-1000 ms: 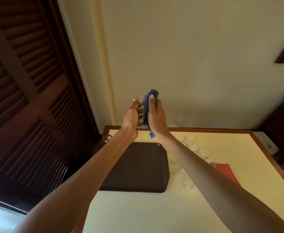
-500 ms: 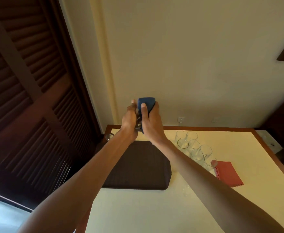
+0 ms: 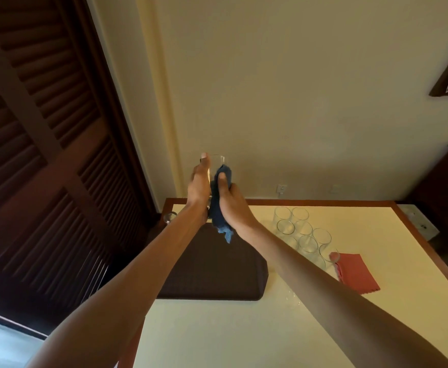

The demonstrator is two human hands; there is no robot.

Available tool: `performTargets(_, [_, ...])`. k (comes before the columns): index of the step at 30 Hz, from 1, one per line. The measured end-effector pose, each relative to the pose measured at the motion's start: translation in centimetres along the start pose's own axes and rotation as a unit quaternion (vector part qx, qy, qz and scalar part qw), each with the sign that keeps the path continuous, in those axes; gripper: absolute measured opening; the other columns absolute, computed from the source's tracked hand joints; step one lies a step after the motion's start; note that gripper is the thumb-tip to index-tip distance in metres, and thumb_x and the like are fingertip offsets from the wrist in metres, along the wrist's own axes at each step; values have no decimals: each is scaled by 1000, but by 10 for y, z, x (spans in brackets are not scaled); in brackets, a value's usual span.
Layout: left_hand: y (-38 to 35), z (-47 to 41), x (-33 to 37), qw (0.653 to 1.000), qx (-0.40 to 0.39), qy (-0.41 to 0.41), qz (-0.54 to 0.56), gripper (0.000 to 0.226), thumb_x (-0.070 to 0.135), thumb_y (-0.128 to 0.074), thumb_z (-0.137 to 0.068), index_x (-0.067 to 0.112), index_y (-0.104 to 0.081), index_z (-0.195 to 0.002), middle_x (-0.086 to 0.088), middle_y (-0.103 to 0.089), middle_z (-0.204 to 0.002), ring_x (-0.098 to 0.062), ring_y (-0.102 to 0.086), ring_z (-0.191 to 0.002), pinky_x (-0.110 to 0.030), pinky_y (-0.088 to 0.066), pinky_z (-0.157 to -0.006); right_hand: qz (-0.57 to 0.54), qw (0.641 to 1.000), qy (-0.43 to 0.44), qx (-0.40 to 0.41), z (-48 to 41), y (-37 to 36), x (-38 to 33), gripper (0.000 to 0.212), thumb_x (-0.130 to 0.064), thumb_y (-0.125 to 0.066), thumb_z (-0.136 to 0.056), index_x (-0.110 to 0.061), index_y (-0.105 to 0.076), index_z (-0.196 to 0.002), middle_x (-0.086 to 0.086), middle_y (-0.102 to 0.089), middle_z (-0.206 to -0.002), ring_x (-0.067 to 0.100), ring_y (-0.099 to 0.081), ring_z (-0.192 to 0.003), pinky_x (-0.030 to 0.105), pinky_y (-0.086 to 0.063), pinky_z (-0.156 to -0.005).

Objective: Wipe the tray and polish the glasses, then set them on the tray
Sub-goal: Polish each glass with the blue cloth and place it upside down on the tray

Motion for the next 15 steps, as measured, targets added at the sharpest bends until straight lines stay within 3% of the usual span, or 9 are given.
performTargets(3, [4,-4,-1,1000,13,-11,-14,75,80,-52,-87,23,-55,-135,-5,-68,-123,-24,-66,-110,-45,-54,-101,7,995,100,32,6,-6,-1,40,-38,-35,-108,-3,-41,-127,5,-61,-94,10,-64,-80,10,-47,-57])
performTargets(7, [0,0,-2,1000,-8,-8,8,59,70,-45,-99,21,-67,-125,-6,-75,-112,-25,-71,-106,-42,-60,-90,7,979,191,76,-4,3,-23,38,-34,-40,-107,-5,-39,-132,10,-64,-107,9,-67,-86,12,-50,-62])
performTargets(9, [-2,2,2,1000,-18,-15,9,57,63,-37,-106,19,-71,-120,-8,-77,-105,-25,-74,-99,-42,-61,-82,6,984,154,88,-14,10,-29,42,-42,-39,-106,-6,-44,-127,7,-66,-98,9,-67,-76,13,-49,-56])
performTargets(11, [-4,1,4,1000,-15,-27,-2,62,63,-30,-107,19,-69,-128,-6,-76,-111,-24,-73,-103,-44,-60,-90,-10,991,92,94,-25,17,-31,54,-55,-35,-104,-6,-53,-119,5,-69,-93,14,-69,-77,20,-52,-60])
performTargets(13, [-7,2,9,998,-30,-40,-26,68,72,-27,-102,25,-65,-134,-1,-73,-119,-21,-69,-111,-39,-57,-94,-35,996,28,73,-32,17,-31,67,-65,-28,-101,-10,-65,-109,8,-73,-94,21,-71,-85,33,-56,-71])
performTargets(15, [-8,2,11,998,-28,-37,-44,75,87,-34,-90,30,-65,-128,0,-67,-125,-20,-65,-115,-35,-53,-92,-65,996,-24,47,-31,12,-29,67,-64,-24,-102,-16,-69,-94,8,-73,-89,24,-71,-84,36,-57,-75])
Point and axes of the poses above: each hand's wrist, its own z-axis away from the middle knuckle, its own y-axis out of the back of the hand, x = y × z, the point moved 4 cm from there along -z, towards the middle knuckle
